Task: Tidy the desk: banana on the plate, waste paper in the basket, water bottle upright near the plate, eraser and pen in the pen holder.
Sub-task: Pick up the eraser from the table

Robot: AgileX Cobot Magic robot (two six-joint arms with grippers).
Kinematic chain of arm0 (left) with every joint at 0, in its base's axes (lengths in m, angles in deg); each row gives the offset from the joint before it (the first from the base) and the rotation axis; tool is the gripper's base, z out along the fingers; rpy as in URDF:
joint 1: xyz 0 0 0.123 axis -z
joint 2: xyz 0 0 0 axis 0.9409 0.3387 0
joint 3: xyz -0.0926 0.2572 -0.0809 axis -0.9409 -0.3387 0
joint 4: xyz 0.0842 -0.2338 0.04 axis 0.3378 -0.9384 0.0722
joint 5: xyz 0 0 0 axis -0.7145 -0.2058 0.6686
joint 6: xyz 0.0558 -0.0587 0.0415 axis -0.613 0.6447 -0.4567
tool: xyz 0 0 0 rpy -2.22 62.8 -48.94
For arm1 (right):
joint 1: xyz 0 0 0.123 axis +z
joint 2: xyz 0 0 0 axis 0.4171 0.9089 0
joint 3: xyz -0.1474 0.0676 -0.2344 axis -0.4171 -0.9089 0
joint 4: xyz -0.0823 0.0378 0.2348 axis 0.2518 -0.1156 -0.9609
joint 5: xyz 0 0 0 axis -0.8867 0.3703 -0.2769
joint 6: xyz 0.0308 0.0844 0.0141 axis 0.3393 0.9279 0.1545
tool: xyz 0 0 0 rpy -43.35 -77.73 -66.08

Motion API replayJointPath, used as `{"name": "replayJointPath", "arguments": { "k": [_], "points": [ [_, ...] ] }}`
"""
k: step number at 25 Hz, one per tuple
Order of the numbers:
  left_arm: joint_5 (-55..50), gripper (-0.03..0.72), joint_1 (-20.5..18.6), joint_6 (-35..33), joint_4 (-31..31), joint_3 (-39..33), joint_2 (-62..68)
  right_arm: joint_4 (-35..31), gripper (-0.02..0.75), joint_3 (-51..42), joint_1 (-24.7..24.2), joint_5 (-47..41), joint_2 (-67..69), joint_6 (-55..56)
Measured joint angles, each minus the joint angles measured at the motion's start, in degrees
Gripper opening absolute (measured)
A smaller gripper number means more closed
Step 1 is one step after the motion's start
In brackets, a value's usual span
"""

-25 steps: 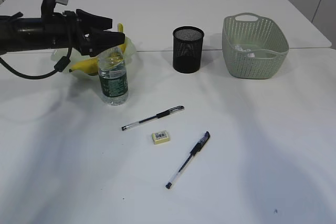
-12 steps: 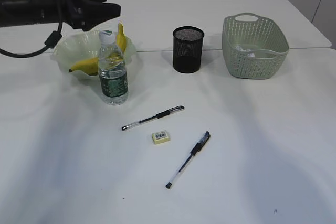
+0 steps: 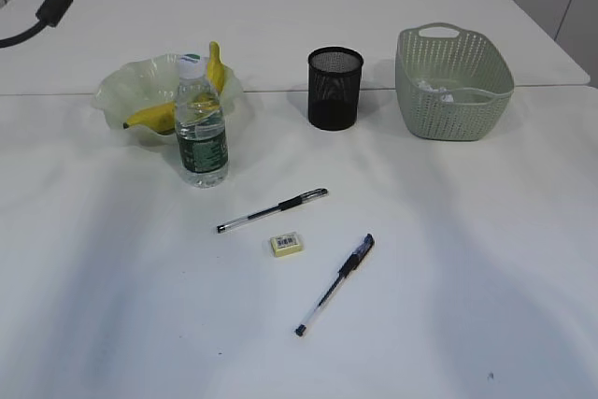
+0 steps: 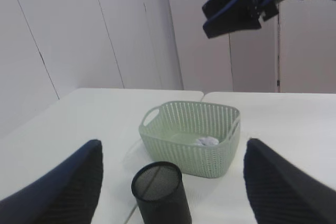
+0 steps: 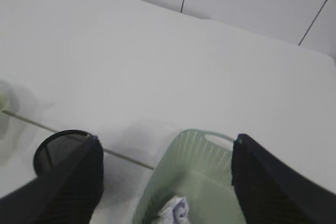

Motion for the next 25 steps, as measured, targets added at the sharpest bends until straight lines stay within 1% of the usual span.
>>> {"name": "replayJointPath", "arguments": {
  "k": [4, 8, 11, 12, 13, 14, 17, 21, 25],
  "points": [
    [-0.1, 0.58, 0.0, 1.3, 0.2, 0.0, -2.0, -1.8, 0.573, 0.0, 0.0, -3.8, 0.0, 0.1],
    [-0.2, 0.554, 0.0, 3.0, 0.6, 0.0, -4.5, -2.1, 0.573, 0.0, 0.0, -3.3, 0.0, 0.1],
    [-0.4, 0.55, 0.0, 3.6, 0.7, 0.0, -6.3, -2.2, 0.573, 0.0, 0.0, -1.2, 0.0, 0.1],
    [-0.5, 0.548, 0.0, 3.7, 0.9, 0.0, -6.9, -2.3, 0.573, 0.0, 0.0, -1.1, 0.0, 0.1],
    [-0.5, 0.544, -0.1, 4.4, 1.1, 0.0, -7.3, -2.6, 0.589, 0.0, 0.0, -1.2, 0.0, 0.2],
    [-0.5, 0.539, -0.1, 5.0, 1.6, 0.0, -7.7, -2.8, 0.585, 0.0, 0.0, -1.7, 0.0, 0.2],
    [-0.5, 0.517, -0.1, 6.7, 3.0, 0.0, -8.7, -3.2, 0.58, 0.0, 0.0, -5.6, 0.0, 0.2],
    [-0.7, 0.484, -0.1, 7.1, 2.2, 0.0, -9.2, -3.4, 0.579, 0.0, 0.0, -11.2, 0.0, 0.2],
    [-1.0, 0.457, -0.1, 7.2, 1.5, 0.0, -9.2, -4.6, 0.577, 0.0, 0.0, -13.0, -0.4, 0.7]
  ]
}}
